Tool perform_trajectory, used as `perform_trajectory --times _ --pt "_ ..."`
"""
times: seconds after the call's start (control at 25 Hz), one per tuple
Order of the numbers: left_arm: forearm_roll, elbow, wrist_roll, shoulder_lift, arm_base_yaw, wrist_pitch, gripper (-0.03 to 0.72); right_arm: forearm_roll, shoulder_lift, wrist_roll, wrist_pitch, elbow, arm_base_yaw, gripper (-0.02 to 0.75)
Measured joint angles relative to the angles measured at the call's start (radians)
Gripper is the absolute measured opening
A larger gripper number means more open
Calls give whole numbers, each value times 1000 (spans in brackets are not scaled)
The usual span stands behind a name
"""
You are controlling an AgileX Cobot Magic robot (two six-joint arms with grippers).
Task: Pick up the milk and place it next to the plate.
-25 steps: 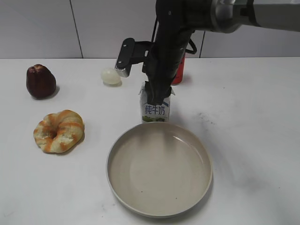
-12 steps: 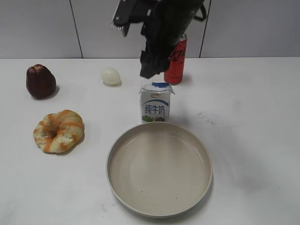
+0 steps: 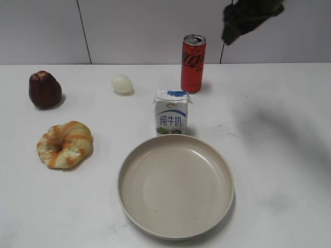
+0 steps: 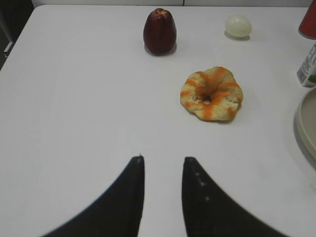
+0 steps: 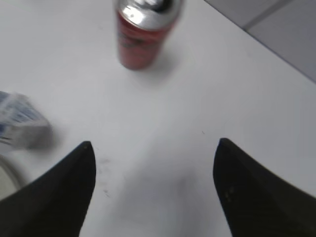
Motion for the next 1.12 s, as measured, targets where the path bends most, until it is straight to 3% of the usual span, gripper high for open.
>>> perform_trajectory --times 0.2,0.4,0.68,1.12 --pt "0 0 0 0 0 0 209 -60 -1 125 181 3 -163 559" --pt "0 0 0 0 0 0 209 -28 -58 158 201 66 -291 559" --pt "0 0 0 0 0 0 209 -11 -326 160 202 353 -306 560" --pt "0 0 0 0 0 0 209 -5 -814 161 163 947 -306 560"
